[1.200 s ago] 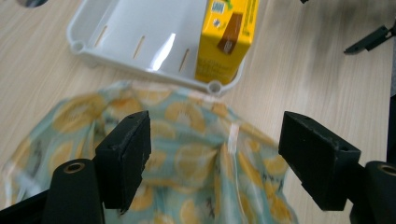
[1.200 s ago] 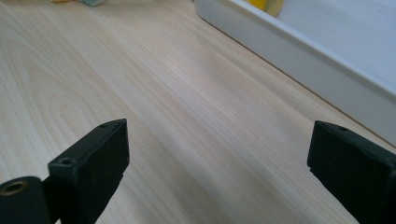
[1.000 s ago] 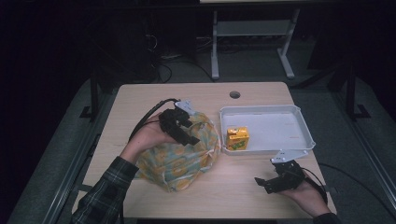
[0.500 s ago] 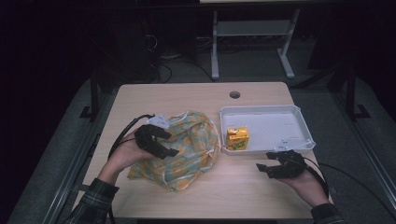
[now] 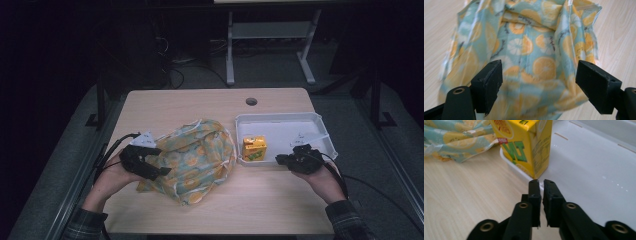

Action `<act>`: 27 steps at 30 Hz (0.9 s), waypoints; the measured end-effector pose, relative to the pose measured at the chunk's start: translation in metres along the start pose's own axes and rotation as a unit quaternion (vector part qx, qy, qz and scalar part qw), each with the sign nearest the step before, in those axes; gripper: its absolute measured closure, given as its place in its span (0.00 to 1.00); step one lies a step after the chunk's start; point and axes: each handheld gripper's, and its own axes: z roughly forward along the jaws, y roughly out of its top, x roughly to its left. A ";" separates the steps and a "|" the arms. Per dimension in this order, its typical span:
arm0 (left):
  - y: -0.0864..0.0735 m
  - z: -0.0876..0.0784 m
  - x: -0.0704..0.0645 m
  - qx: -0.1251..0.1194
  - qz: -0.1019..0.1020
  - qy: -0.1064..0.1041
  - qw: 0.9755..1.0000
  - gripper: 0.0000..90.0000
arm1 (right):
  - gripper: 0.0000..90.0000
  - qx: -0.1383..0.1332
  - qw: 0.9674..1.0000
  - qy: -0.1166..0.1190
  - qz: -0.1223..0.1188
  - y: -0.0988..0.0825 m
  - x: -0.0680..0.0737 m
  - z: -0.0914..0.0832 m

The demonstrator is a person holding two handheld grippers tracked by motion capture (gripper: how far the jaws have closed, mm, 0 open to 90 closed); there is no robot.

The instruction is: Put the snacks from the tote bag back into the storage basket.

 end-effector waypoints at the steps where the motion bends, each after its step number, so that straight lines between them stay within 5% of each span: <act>1: -0.004 -0.003 0.000 0.001 -0.001 0.003 1.000 0.23 | 0.99 -0.002 1.000 0.001 -0.002 0.002 -0.002 0.001; 18: -0.079 -0.022 0.007 -0.026 -0.069 0.059 0.996 0.22 | 1.00 0.020 0.999 0.023 -0.023 0.023 -0.015 0.036; 27: -0.090 -0.022 0.014 -0.025 -0.088 0.067 0.994 0.22 | 1.00 0.023 0.998 0.031 -0.044 0.024 -0.008 0.039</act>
